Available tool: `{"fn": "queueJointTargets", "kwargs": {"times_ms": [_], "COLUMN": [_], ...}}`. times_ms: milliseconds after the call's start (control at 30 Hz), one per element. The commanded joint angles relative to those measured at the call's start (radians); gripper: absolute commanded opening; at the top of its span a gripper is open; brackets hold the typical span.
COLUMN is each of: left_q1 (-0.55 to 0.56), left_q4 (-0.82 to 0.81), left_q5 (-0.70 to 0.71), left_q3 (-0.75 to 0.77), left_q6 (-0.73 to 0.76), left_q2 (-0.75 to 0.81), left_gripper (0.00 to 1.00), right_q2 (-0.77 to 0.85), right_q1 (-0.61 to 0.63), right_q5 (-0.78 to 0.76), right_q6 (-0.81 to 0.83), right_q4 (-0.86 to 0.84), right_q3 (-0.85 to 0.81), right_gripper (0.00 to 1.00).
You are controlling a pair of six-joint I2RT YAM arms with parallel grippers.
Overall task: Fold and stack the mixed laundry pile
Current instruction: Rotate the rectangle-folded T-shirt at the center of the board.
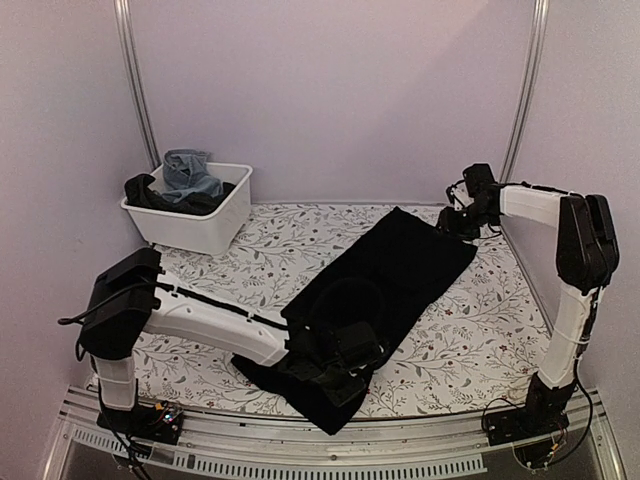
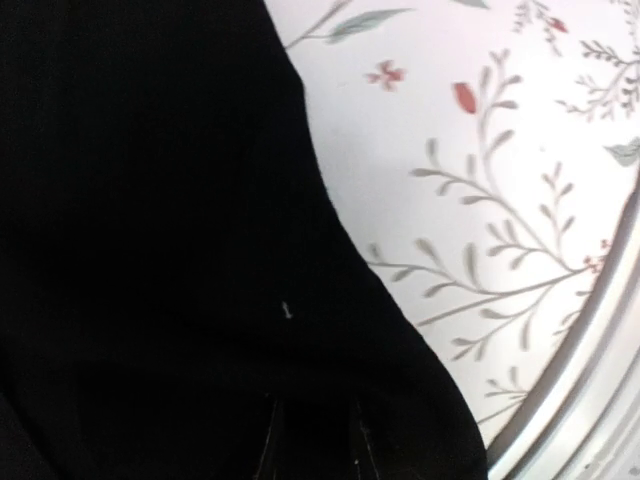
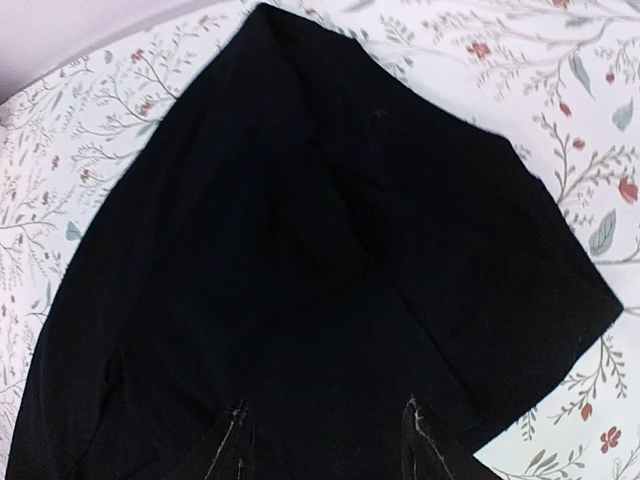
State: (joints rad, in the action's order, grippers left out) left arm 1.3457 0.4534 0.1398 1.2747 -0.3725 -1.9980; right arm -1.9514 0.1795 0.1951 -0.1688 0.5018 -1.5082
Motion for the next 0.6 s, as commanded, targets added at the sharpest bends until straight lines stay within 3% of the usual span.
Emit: {"fn": "queueJointTargets", "kwargs": {"times_ms": [0, 200, 300, 567], "left_q1": [0.051, -0.065, -0.154, -0.364], "left_q4": [0.103, -0.028, -0.098, -0.115], "left_q5": [-0.107, -0.094, -0.131, -0.065], "left_q3": [0.065, -0.015, -0.083, -0.232], "left_q6": [0.018, 0.014, 0.011, -0.049], "left_q2": [-0.053, 0.182, 0.287, 0.420], "left_gripper": [0.24, 0.35, 0.36, 0.35], "right_q2": [0.047, 0.009, -0.037, -0.277], "right_q1": [-0.005, 0.007, 0.027, 0.046], "right_q5": [0.009, 0.039, -0.003, -0.148], "right_q6": [-0.007, -0.040, -0.049, -0.009], "right_q4": [-0.002, -0.046, -0.043, 0.033], "right_q3": [0.076, 0.144, 0.140, -0.014], "right_gripper": [0.50, 0.43, 0.40, 0.29]}}
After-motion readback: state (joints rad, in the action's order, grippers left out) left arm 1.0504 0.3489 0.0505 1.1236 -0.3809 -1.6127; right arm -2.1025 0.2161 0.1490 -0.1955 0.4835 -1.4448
